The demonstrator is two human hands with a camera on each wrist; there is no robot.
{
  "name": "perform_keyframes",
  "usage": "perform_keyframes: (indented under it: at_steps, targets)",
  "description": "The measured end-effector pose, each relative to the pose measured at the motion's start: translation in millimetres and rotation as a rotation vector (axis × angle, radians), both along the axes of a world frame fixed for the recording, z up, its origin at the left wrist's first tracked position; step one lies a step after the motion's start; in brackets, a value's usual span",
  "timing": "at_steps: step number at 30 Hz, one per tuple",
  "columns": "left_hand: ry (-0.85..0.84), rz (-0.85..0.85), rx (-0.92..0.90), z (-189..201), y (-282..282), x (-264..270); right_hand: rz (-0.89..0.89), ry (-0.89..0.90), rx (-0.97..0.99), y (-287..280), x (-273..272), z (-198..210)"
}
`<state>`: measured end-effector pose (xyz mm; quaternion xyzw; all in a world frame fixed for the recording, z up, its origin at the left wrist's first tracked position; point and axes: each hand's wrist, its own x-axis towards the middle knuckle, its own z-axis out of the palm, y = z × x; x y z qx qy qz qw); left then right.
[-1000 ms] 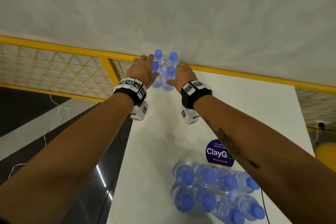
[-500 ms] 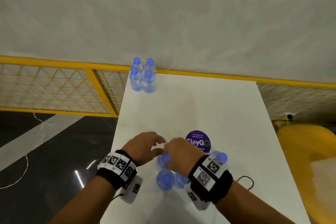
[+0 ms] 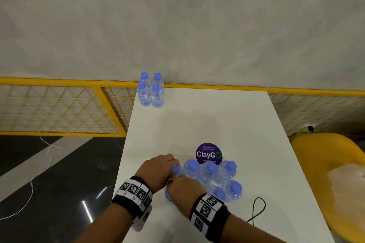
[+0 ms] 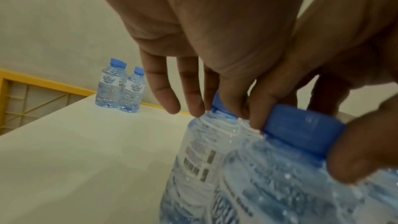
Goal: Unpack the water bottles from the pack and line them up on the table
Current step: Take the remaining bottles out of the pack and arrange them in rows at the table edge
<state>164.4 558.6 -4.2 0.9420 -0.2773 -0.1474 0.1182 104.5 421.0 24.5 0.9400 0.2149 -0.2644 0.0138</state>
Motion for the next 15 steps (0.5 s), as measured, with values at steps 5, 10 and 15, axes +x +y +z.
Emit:
perform_keyframes:
  at_steps: [5,10,15]
  targets:
    - [-0.101,0.017,0.081,8,-3,2,0.063,-0.024,0.060,-5,10,-5]
    - [-0.200,0.070,-0.062,31,7,42,-0.033,-0.059,0.238,-14,31,72]
    - [-0.194,0.160,-0.151,79,6,131,-0.151,-0.157,0.440,-34,92,138]
